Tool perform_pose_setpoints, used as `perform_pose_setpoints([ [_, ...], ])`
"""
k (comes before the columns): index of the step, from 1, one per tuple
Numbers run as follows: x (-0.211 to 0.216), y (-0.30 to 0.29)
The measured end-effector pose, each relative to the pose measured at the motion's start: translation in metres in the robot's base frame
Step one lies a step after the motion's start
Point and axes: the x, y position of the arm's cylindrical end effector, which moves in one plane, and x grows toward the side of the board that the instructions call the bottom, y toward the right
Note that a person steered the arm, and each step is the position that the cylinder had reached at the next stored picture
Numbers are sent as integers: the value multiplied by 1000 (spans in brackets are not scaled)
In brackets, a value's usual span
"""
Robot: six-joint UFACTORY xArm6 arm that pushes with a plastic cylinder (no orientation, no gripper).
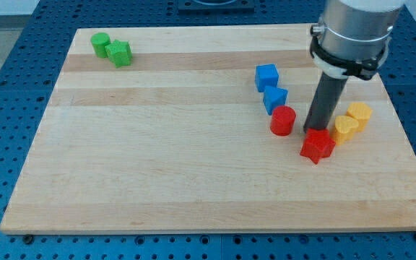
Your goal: Slide the red circle slightly to the bottom left side of the blue triangle
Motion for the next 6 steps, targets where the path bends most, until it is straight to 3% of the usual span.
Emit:
perform_pose_setpoints([
  [3,0,-30],
  [6,0,-110],
])
